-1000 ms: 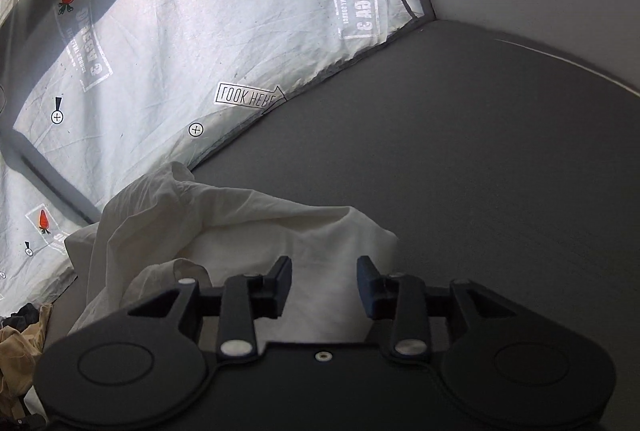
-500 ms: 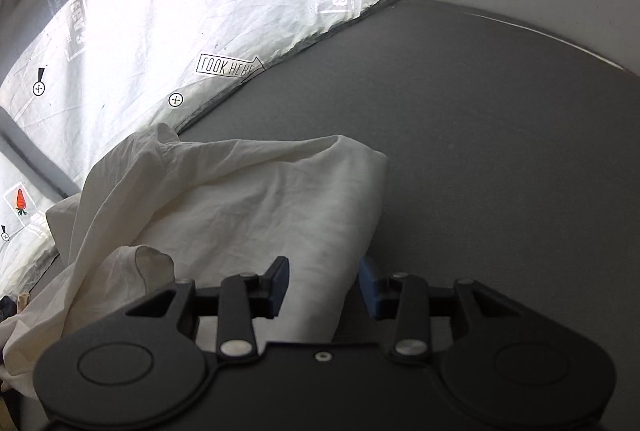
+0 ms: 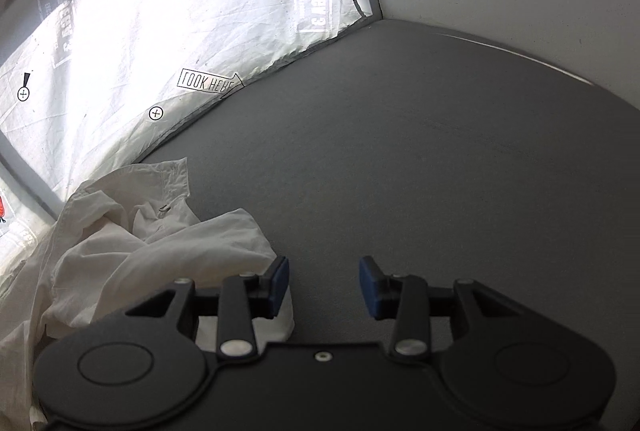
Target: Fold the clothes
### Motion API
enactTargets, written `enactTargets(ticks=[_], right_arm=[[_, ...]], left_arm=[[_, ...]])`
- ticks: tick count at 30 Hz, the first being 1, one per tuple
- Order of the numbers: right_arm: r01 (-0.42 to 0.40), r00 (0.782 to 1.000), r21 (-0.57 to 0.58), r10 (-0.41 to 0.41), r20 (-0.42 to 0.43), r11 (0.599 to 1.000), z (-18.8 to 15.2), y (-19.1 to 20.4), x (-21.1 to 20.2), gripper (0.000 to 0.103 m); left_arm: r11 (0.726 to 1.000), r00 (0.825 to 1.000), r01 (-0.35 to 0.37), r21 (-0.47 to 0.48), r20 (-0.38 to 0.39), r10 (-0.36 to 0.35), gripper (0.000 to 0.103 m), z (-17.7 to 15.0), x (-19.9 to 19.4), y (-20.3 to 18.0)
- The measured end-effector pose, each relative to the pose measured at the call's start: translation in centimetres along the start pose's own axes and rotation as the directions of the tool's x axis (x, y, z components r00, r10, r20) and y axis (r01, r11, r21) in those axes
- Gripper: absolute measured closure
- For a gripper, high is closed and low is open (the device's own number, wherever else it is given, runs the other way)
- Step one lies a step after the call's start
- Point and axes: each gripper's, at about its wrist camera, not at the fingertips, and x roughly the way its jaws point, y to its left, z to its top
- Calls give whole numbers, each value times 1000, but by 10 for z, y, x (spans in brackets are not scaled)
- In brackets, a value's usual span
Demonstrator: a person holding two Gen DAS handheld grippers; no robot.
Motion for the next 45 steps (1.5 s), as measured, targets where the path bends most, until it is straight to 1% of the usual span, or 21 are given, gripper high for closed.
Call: enactTargets(ticks=[2,4,7,9,11,14,17,19,22,24,29,32,34,35,36,37,38,39,40,43,45], right_arm=[[-14,1000,-33,14,-2,999,7,12,6,62],[-36,999,-58,36,0,998,16,27,12,60],[-81,997,-67,81,-3,994,30,50,23,58],[-120,993,-60,119,-16,991,39,64,34,58],[-171,984,-6,170,-51,985,45,72,48,58],[-235,963,95,245,-112,967,50,83,72,58],[-248,942,183,281,-186,951,44,91,96,58],[-250,927,227,300,-224,941,38,94,107,56],[-247,914,256,313,-259,935,31,96,116,54],[-253,905,296,334,-265,921,29,93,122,53],[-257,873,463,409,-265,848,28,81,141,49],[-239,866,504,417,-276,830,28,82,152,49],[-228,861,549,429,-272,804,27,82,159,49],[-223,858,579,440,-264,784,28,81,162,49],[-225,858,605,450,-249,764,27,80,165,50],[-230,858,624,458,-232,747,27,78,168,63],[-234,859,643,465,-215,729,26,77,170,73],[-239,859,662,472,-197,710,25,76,172,76],[-256,866,662,472,-168,704,30,75,169,84],[-325,887,626,458,-57,708,51,70,149,89],[-369,894,598,449,17,711,66,67,135,91]], left_arm=[[999,999,6,38,-43,-4,86,-21,4,-1],[1000,997,14,23,-77,-12,83,-35,5,0],[1000,995,22,11,-97,-21,79,-43,-2,-3],[999,996,24,29,-89,-21,71,-42,-10,-8],[1000,997,25,17,-76,-23,63,-38,-19,-13],[996,996,49,-75,-70,-54,58,-30,-24,-12],[986,995,57,-155,-70,-69,55,-24,-27,-11],[984,996,55,-168,-62,-66,54,-24,-29,-12],[985,996,51,-162,-65,-62,54,-27,-30,-14],[987,996,49,-151,-71,-61,52,-30,-31,-17],[993,995,43,-108,-86,-53,47,-34,-29,-28],[996,994,39,-78,-95,-47,44,-35,-26,-33],[997,994,38,-67,-100,-45,43,-35,-24,-35],[997,994,40,-66,-101,-46,43,-35,-24,-35],[997,994,41,-65,-102,-48,42,-36,-23,-35],[997,993,42,-63,-104,-48,42,-36,-22,-35],[997,993,42,-61,-106,-48,42,-36,-22,-35],[997,993,42,-58,-108,-48,42,-37,-21,-35],[997,993,42,-57,-110,-48,42,-37,-20,-35],[997,992,46,-60,-111,-52,42,-39,-21,-33],[998,993,46,-42,-106,-50,42,-39,-23,-35]])
